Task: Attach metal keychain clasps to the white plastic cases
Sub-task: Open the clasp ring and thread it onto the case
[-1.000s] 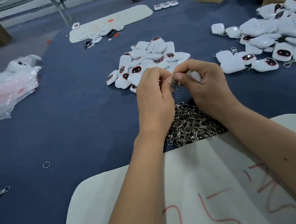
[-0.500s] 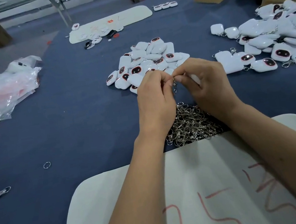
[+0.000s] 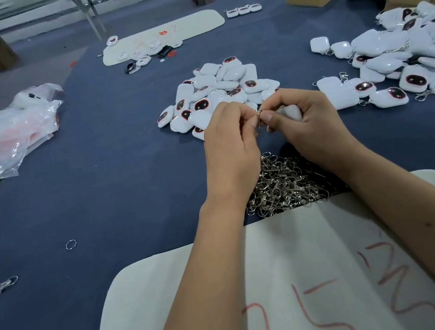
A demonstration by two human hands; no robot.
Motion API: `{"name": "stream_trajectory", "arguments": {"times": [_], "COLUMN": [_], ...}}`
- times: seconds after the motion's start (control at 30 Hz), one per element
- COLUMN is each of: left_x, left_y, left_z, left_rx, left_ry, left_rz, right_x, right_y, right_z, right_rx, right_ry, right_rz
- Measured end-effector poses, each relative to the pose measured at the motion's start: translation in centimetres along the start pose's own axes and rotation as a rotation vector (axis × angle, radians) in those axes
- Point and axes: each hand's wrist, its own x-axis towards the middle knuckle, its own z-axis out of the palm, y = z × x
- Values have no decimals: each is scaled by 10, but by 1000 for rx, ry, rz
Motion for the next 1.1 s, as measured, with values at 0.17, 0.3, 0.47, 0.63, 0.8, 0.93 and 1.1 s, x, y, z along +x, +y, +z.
{"name": "stream_trajectory", "arguments": {"times": [0.17, 0.3, 0.47, 0.63, 0.8, 0.93, 1.1], "left_x": [-1, -1, -2, -1, 0, 1, 1], "left_y": [0, -1, 0, -2, 0, 0, 1], "left_z": [-2, -2, 0, 1, 2, 1, 1], "left_rx": [49, 64, 35, 38, 7, 16, 21], "left_ry": [-20, -35, -16, -12, 2, 34, 34], "left_rz": [2, -15, -82, -121, -124, -58, 9], "right_x": [0, 1, 1, 2, -1, 1, 3], "right_y": [2, 5, 6, 3, 3, 5, 8], "right_z": [3, 3, 2, 3, 6, 3, 1], "right_rx": [-252, -419, -546, -608, -404, -104, 41], "right_ry": [30, 41, 52, 38, 33, -49, -53], "right_rz": [-122, -251, -346, -411, -271, -59, -16]}}
